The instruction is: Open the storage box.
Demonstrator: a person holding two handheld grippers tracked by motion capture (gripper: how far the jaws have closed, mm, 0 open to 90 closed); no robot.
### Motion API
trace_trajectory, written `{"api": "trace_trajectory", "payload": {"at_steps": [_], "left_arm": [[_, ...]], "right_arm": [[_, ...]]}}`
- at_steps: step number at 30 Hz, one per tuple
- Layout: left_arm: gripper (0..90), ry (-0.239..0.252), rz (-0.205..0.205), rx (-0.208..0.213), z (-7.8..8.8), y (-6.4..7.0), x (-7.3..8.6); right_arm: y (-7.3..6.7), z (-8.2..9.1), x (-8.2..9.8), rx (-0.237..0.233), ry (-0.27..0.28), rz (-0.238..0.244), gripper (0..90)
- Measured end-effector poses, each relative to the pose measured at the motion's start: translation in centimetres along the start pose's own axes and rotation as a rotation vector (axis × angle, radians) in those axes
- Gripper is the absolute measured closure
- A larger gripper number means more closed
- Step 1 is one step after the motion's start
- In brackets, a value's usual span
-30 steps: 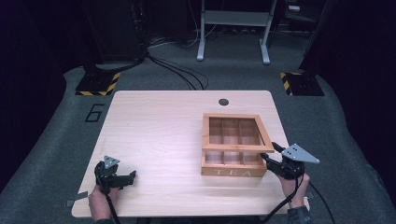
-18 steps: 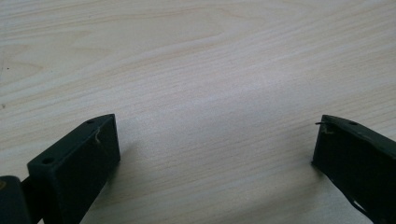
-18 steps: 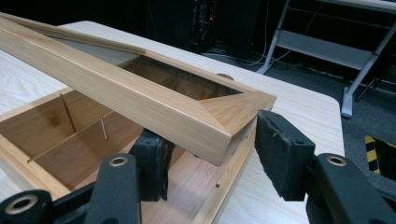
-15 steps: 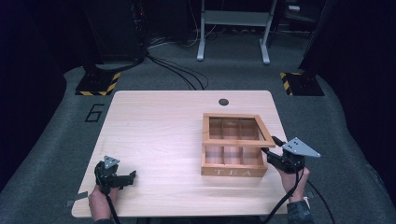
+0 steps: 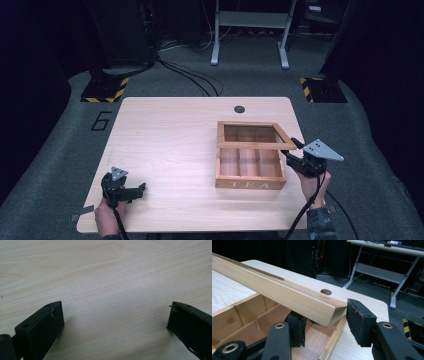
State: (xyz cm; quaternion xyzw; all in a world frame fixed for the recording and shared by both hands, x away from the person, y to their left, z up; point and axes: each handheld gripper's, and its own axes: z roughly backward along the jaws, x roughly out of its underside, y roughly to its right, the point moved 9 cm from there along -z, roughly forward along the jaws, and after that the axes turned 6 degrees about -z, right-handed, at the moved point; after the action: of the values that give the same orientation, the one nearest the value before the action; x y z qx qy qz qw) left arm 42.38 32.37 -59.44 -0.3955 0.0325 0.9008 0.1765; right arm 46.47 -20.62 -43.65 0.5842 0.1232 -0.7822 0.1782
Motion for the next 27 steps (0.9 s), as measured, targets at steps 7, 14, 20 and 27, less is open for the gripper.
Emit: {"api": "trace_trajectory", "payload": {"at_steps": [7, 14, 20, 27], "left_arm": [[0.4, -0.001, -0.001, -0.001, 0.0, 0.0, 0.0], [0.4, -0.001, -0.001, -0.001, 0.0, 0.0, 0.0], [0.4, -0.001, -0.002, -0.001, 0.0, 0.0, 0.0], [0.4, 0.000, 0.000, 0.000, 0.0, 0.0, 0.0]], "right_arm": [[0.4, -0.3, -0.6, -0.001, 0.005, -0.004, 55.0], [0.8, -0.6, -1.4, -0.006, -0.003, -0.005, 57.2], [1.1, -0.9, -2.3, -0.008, -0.022, -0.015, 57.9], [1.5, -1.3, -3.4, -0.017, -0.050, -0.024, 58.5]]}}
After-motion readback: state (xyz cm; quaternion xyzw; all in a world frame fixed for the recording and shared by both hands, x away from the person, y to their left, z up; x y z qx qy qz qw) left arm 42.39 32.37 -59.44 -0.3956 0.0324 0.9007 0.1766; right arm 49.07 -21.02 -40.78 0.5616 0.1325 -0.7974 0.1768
